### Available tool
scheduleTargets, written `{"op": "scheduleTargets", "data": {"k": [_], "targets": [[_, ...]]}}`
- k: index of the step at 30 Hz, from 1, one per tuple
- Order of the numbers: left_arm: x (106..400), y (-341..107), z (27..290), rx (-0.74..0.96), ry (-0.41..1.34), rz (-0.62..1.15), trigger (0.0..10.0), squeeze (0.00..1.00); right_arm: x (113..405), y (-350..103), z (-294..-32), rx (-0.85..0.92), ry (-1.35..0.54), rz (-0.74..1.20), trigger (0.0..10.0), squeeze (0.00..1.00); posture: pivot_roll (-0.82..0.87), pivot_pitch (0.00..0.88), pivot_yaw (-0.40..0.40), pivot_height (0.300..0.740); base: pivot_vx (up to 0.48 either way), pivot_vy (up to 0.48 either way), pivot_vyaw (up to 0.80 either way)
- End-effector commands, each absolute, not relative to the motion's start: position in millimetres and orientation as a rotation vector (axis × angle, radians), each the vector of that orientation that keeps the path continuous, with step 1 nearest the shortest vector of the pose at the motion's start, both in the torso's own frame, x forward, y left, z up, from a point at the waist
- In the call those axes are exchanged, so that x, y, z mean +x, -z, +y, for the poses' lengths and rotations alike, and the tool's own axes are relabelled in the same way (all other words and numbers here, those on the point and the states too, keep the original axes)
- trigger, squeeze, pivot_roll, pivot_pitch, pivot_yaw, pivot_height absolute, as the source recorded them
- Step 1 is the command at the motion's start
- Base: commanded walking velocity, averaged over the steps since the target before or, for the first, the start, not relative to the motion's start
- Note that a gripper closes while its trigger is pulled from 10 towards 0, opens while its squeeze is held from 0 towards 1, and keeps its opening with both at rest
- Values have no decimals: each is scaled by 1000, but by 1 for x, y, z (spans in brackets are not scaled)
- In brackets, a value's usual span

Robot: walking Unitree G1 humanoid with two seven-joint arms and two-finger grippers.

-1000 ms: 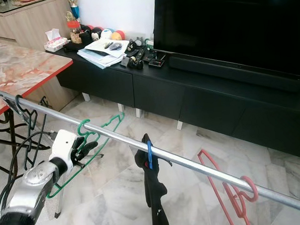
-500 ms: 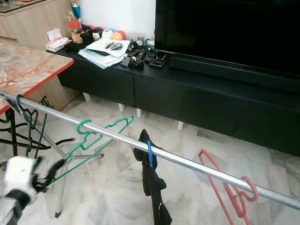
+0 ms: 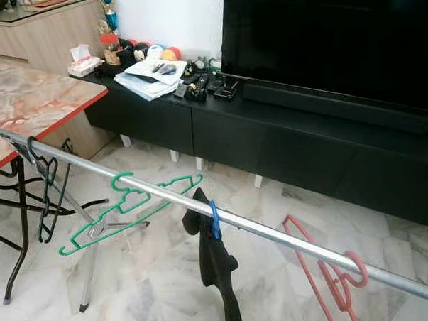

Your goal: Hang hanger

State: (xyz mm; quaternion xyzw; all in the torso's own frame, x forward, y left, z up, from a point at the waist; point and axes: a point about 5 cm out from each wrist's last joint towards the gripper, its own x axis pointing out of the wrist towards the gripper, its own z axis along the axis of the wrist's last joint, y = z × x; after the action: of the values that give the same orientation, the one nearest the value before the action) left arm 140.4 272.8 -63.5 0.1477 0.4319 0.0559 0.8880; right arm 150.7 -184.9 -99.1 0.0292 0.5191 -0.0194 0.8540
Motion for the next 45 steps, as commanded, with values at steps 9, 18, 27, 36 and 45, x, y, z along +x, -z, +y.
{"op": "scheduleTargets", "data": {"k": [9, 18, 27, 36, 45], "targets": [[145, 87, 233, 203, -40, 1028, 10000, 0, 150, 100, -184, 118, 95, 1086, 10000, 0, -12, 62, 1, 740, -34, 0, 0], [162, 84, 224, 201, -6, 997, 10000, 0, 148, 101, -184, 125, 76, 1108, 10000, 0, -8, 70, 0, 740, -310, 0, -339], [144, 93, 226, 197, -17, 1064, 10000, 0, 148, 101, -182, 133, 50, 1105, 10000, 0, -7, 76, 1, 740, -317, 0, -70], [137, 96, 227, 191, -26, 1086, 10000, 0, 147, 101, -182, 130, 58, 1114, 10000, 0, -7, 72, 1, 740, -321, 0, 0], [135, 96, 231, 197, -37, 1101, 10000, 0, 147, 101, -183, 126, 59, 1118, 10000, 0, -9, 76, -1, 740, -178, 0, -708]]}}
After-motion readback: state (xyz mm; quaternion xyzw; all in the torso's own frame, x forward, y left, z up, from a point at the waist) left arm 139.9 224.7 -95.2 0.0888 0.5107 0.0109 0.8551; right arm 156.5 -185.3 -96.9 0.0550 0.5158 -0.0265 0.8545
